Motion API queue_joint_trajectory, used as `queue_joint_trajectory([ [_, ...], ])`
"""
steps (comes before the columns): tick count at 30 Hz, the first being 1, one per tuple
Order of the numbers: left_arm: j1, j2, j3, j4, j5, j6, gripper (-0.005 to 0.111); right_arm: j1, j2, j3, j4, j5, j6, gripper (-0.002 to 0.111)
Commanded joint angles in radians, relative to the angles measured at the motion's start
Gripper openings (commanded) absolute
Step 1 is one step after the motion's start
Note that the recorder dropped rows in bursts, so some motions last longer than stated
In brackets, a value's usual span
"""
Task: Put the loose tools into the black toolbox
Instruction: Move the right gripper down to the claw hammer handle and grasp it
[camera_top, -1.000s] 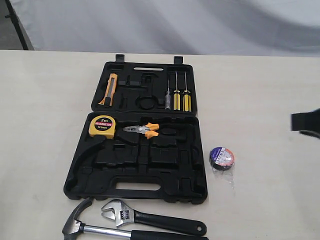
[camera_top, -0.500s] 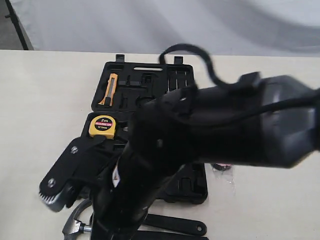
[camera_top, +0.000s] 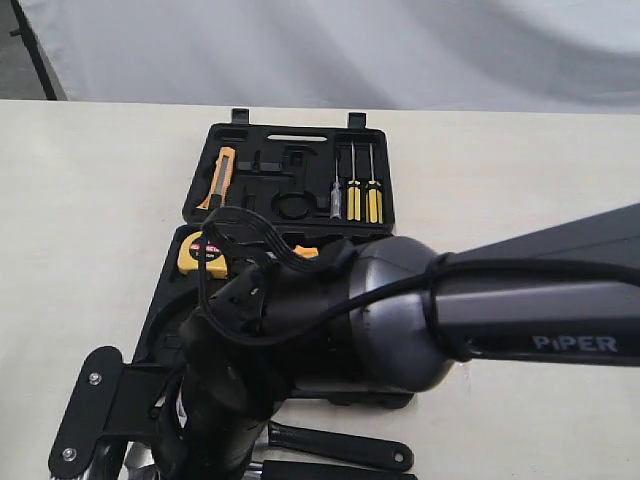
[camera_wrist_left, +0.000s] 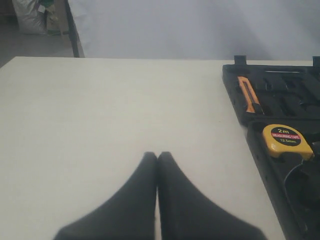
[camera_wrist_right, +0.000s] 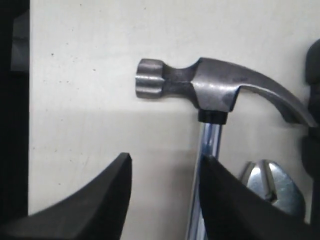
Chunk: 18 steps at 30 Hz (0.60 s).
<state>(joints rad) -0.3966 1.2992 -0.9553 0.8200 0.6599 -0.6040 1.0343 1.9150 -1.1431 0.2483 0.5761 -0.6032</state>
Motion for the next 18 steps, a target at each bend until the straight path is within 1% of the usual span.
queue_joint_trajectory([
  [1, 0.003, -0.008, 0.009, -0.014, -0.017, -0.010, 0.001, 0.003, 0.022, -0.008, -0.027, -0.038, -0.012, 0.042],
  [10, 0.003, -0.008, 0.009, -0.014, -0.017, -0.010, 0.001, 0.003, 0.078, -0.008, -0.074, -0.076, 0.006, 0.042],
  [12, 0.003, -0.008, 0.009, -0.014, -0.017, -0.010, 0.001, 0.003, 0.082, -0.008, -0.074, -0.062, 0.015, 0.033],
  [15, 0.003, -0.008, 0.009, -0.014, -0.017, -0.010, 0.001, 0.003, 0.075, -0.008, -0.074, -0.052, 0.015, 0.004],
  [16, 0.003, -0.008, 0.009, -0.014, -0.017, -0.010, 0.001, 0.003, 0.066, -0.008, -0.074, -0.059, 0.017, 0.000],
  [18, 0.003, -0.008, 0.009, -0.014, -0.017, -0.010, 0.001, 0.003, 0.047, -0.008, -0.074, -0.076, 0.017, 0.000],
])
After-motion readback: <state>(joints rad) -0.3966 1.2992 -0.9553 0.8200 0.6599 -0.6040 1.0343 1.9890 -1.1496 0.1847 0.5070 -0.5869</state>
